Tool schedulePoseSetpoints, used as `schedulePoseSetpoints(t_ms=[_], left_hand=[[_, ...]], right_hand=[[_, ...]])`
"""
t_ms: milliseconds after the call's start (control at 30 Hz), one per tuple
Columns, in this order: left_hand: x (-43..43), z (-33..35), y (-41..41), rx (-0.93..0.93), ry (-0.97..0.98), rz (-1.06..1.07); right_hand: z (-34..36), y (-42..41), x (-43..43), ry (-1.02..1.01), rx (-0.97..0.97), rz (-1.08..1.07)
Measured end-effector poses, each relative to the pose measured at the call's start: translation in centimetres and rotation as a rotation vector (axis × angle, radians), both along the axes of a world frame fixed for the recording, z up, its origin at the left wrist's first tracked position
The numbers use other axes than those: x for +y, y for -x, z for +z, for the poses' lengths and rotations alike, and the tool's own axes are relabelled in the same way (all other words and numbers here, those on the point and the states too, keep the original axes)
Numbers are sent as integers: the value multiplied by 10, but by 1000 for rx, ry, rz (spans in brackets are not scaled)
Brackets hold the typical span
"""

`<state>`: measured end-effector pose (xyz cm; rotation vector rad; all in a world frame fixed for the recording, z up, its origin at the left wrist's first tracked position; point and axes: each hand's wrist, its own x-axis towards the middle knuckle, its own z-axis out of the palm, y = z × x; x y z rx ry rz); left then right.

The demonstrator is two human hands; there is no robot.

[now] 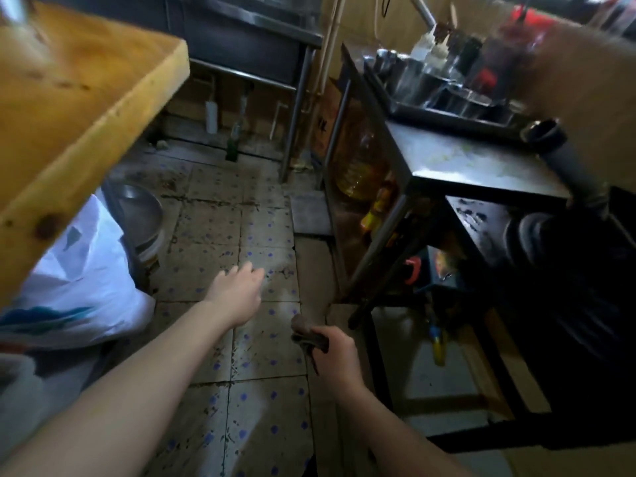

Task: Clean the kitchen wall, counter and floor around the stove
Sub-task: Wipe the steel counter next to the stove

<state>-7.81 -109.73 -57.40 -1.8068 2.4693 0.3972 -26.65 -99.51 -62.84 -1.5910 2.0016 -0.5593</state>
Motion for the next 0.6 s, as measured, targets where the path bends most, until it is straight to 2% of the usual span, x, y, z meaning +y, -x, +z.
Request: schedulePoseSetpoints(t_ms=[367, 600], left_hand=[[45, 138, 6, 55, -59, -76], [62, 221, 22, 99, -31, -125]], right_hand=[[174, -7, 43, 0, 26, 3], [254, 24, 75, 17, 16, -131]])
